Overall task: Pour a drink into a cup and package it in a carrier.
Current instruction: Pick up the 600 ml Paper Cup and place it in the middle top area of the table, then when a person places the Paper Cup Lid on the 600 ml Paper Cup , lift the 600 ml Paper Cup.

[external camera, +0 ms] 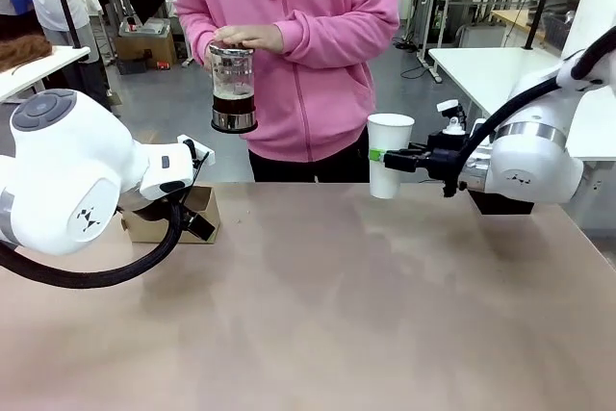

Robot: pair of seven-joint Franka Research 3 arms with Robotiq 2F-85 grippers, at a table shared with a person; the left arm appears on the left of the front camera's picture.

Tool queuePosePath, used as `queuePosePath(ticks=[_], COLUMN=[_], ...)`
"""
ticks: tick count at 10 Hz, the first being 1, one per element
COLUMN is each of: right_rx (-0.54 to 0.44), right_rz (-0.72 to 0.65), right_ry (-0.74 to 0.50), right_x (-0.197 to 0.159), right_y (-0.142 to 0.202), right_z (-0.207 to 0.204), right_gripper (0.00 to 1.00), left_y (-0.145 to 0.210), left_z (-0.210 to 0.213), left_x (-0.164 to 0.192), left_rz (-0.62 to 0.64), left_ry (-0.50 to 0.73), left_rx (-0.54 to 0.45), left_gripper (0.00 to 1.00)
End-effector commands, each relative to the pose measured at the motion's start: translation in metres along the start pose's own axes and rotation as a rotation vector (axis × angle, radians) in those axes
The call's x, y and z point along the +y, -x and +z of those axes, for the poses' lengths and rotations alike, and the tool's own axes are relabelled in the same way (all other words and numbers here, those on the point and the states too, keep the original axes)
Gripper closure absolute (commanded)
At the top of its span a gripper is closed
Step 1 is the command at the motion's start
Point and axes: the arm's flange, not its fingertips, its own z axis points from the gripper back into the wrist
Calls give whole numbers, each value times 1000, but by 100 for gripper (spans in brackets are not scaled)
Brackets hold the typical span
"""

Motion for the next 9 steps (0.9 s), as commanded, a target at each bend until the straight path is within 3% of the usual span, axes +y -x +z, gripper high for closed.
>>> queuePosePath(ticks=[1, 2, 9], right_rx=[67, 0, 0], right_rz=[-14, 0, 0], right_ry=[-10, 0, 0], right_x=[3, 0, 0], right_y=[-3, 0, 0], right_z=[3, 0, 0], right_gripper=[19, 19, 19], left_y=[0, 0, 0], left_z=[0, 0, 0], left_x=[0, 0, 0], left_rz=[0, 0, 0], left_ry=[1, 1, 1], left_rx=[-1, -1, -1], left_gripper=[0, 0, 0])
